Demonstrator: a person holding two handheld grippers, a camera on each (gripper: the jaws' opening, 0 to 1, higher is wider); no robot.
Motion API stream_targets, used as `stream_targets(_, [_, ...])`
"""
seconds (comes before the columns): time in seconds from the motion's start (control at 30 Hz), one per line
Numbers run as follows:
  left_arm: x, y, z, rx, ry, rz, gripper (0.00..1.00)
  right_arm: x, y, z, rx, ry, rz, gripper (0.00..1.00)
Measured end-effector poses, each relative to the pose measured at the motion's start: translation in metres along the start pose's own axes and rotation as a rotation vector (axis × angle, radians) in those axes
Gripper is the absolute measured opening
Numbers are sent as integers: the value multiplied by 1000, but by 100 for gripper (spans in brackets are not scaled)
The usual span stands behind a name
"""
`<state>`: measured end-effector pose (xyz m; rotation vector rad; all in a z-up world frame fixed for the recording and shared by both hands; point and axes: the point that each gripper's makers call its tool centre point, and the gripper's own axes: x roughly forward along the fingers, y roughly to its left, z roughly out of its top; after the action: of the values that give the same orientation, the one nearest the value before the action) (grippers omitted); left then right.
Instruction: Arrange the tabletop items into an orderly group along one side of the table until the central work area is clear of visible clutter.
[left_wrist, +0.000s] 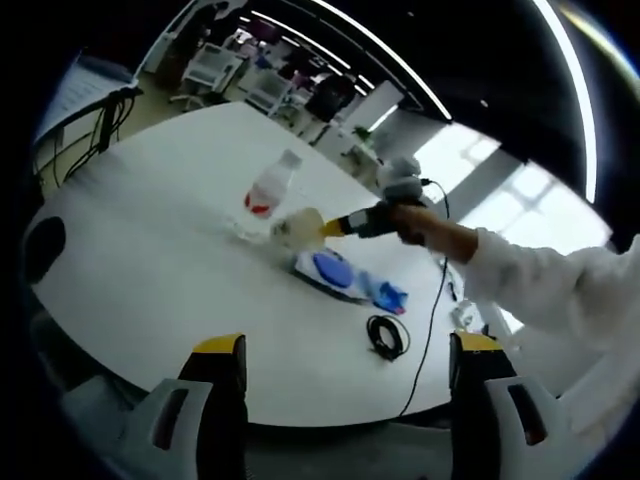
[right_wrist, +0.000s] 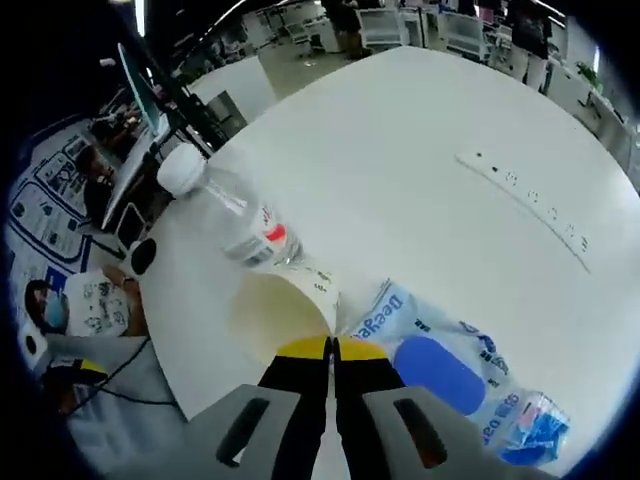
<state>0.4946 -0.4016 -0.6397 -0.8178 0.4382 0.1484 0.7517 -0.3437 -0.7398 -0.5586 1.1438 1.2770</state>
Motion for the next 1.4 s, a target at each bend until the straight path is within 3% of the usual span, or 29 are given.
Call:
stream_targets(0.1, [-1,0,0,5,0,3,78,3,-2,-5,14,42,-1,0])
stream_targets(0.17, [0,-1,0,5,-3,-2,78,2,5,-6,67,50,30,0])
stream_targets(0.23, [0,-2,1,8,-4,-7,78,2,4,-5,53,62,19,0])
stream_targets(0.3, [0,-3,0,12,0,-14,78,2,-2,-14,15,134,-18,0])
stream_targets(0.43, [1,-7,0,16,3,-29,78,4,1,-7,85,142,2,0])
stream_targets(0.57, [1,-7,-1,16,7,-31,78,4,0,4,56,174,-23,0])
stream_targets(1.03, [1,-10,1,-5,-1,-61,78,9,-7,3,155,331,-18,0])
stream_targets(1.17, [-1,-9,4,-21,-18,-62,78,11,-10,5,194,342,-32,0])
stream_targets(1.4, [-3,-8,9,-42,-46,-67,78,13,3,9,196,343,-37,0])
